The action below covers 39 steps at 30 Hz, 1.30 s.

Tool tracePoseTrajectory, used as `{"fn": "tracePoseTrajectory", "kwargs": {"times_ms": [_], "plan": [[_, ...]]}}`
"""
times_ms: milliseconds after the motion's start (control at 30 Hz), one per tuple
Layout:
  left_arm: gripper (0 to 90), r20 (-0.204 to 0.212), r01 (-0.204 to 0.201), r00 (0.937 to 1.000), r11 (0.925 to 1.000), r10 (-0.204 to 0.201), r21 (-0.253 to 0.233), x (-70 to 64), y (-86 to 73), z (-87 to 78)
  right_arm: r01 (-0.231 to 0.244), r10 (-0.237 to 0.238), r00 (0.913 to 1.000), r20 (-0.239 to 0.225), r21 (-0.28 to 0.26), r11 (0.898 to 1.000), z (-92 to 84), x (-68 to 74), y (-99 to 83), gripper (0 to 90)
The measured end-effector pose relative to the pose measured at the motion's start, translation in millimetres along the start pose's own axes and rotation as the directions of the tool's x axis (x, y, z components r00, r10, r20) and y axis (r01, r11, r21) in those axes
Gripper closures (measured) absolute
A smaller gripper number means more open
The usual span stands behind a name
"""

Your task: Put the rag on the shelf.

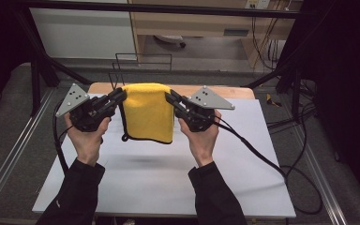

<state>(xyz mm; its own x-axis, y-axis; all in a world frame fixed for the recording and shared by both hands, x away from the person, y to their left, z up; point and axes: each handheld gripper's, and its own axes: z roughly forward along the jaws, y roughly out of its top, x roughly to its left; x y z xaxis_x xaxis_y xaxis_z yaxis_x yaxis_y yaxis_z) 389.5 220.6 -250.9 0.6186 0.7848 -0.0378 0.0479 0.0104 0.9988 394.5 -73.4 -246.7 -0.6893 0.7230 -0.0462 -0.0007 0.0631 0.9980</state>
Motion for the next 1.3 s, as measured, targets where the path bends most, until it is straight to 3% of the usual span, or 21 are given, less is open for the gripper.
{"fn": "tracePoseTrajectory", "kwargs": {"times_ms": [500, 1300], "plan": [[79.2, -0.028, -0.012, 0.9996, 0.999, 0.011, -0.043, 10.0, 22.7, 3.1, 0.016, -0.016, 0.9997, 0.017, -0.034, 0.999, 12.8, -1.4, 22.5, 83.7], [79.2, -0.049, -0.021, 0.9986, 0.9959, 0.017, -0.088, 21.4, 54.9, 16.4, 0.037, -0.034, 0.9988, 0.036, -0.081, 0.996, 32.6, -15.6, 51.4, 83.7]]}}
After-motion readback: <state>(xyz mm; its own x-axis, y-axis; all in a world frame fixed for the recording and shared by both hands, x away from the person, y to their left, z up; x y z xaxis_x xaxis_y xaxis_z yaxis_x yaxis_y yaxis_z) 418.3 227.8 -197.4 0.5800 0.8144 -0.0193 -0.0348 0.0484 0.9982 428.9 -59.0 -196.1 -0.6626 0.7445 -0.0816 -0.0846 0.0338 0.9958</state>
